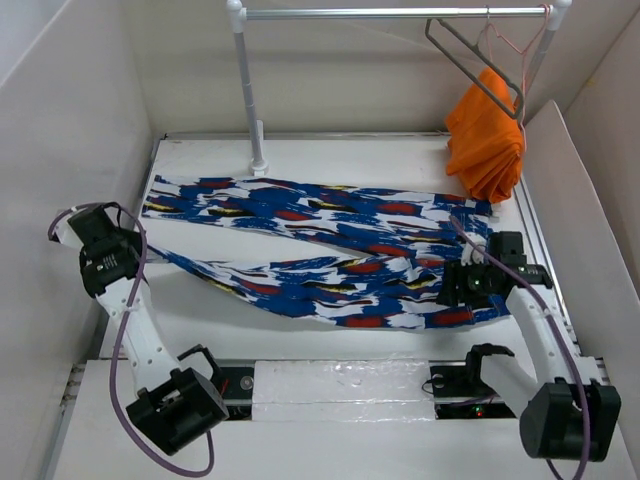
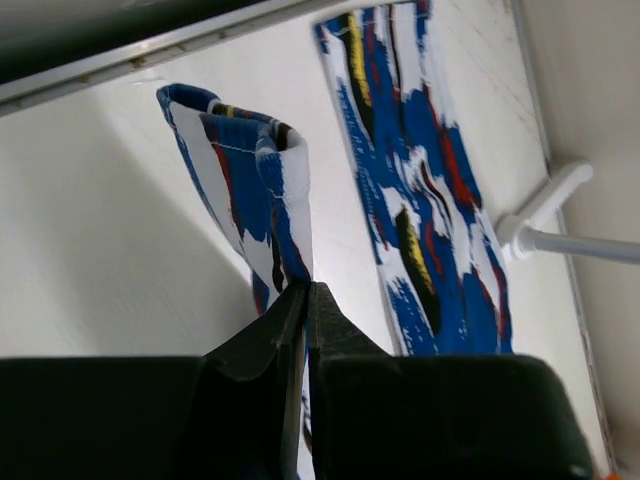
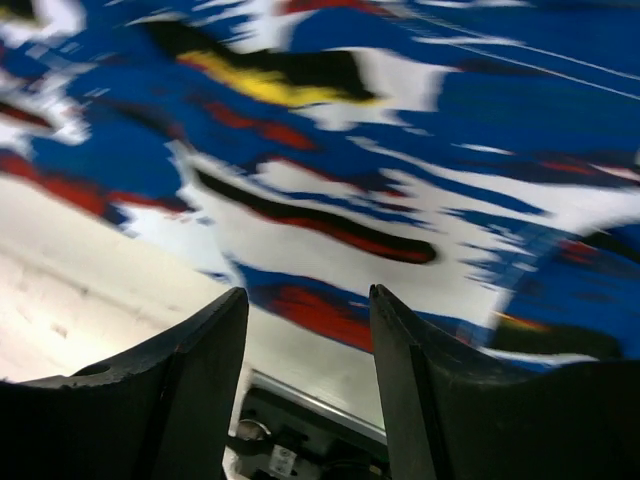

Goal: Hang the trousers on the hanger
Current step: Fold the trousers at the center of the board.

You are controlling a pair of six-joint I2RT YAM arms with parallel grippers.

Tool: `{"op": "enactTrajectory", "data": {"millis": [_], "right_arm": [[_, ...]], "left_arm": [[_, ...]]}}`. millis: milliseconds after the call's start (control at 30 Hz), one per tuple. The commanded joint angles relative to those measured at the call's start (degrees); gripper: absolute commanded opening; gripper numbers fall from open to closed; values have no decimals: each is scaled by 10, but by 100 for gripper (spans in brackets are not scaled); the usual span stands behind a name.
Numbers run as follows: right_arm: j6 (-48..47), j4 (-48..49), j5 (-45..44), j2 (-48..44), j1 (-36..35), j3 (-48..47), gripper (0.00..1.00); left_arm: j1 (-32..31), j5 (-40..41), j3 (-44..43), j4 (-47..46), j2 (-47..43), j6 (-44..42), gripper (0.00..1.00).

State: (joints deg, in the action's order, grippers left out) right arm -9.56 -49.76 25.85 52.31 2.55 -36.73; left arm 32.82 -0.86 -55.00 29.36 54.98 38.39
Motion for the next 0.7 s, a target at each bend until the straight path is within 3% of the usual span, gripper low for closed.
{"op": "enactTrajectory", "data": {"millis": [0, 233, 433, 667], "right_arm": [[-11, -28, -48, 24, 78, -33, 57], [34, -27, -115, 100, 280, -41, 56], [198, -32, -231, 73, 298, -41, 57], [289, 25, -245, 97, 262, 13, 66]], "left_arm": [[-21, -36, -27, -33, -5, 15, 0], [-41, -149, 48, -123, -69, 70, 0], [-68, -169, 53, -145, -67, 88, 0], [-88, -101, 3, -129, -12, 48, 0]]}}
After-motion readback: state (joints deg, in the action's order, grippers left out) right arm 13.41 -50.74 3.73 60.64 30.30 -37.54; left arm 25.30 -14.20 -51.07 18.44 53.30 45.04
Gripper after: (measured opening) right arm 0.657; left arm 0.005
